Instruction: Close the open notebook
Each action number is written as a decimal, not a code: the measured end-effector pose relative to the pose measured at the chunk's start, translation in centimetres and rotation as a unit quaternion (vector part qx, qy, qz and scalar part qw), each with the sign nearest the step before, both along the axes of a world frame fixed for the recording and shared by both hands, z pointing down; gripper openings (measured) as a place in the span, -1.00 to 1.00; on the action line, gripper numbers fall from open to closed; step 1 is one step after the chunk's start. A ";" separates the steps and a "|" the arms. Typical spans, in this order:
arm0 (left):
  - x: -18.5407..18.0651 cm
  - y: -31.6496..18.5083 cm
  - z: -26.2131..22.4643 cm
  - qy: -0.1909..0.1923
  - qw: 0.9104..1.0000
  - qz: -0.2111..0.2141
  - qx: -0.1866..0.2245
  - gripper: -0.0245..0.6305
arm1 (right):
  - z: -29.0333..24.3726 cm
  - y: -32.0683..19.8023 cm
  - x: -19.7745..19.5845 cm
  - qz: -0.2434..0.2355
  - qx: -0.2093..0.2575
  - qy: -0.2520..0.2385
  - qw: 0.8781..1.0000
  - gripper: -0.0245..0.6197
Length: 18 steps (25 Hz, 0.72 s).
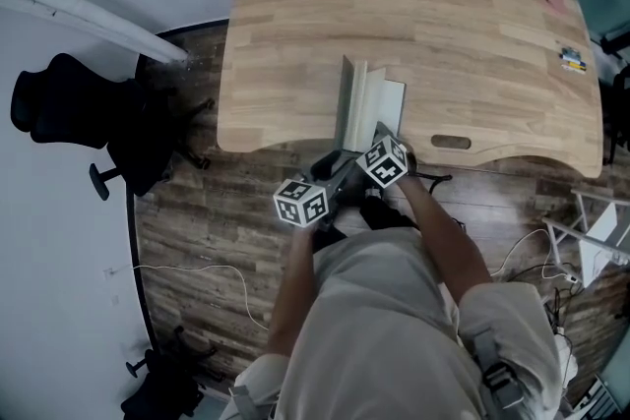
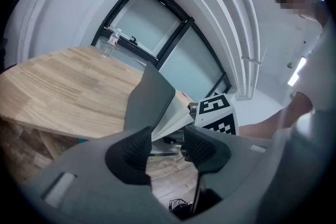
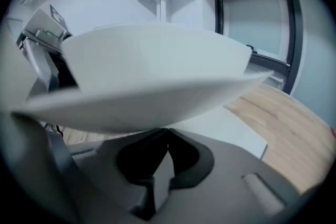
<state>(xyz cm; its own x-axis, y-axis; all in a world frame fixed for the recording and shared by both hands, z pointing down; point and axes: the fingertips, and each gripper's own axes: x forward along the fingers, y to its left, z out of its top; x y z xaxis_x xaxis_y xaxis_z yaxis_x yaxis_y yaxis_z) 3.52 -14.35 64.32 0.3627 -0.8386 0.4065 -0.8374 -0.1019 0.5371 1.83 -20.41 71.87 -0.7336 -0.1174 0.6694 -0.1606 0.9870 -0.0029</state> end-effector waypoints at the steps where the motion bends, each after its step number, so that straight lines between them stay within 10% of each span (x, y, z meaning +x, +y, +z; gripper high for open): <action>1: 0.2 0.0 0.1 0.000 1.000 0.005 -0.002 -0.31 | -0.3 -0.1 0.2 0.004 0.002 -0.003 1.000 -0.92; 18: 4.1 -0.5 2.8 -0.002 0.996 0.078 -0.035 -0.30 | -0.7 -1.6 6.2 0.076 -0.020 -0.013 0.997 -0.92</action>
<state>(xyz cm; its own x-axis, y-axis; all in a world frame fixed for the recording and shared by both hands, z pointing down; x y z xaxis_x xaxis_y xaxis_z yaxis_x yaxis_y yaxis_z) 7.57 -14.87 67.09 0.4847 -0.7417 0.4636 -0.8162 -0.1930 0.5446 8.00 -22.04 71.16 -0.7268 -0.2024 0.6564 -0.3075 0.9504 -0.0474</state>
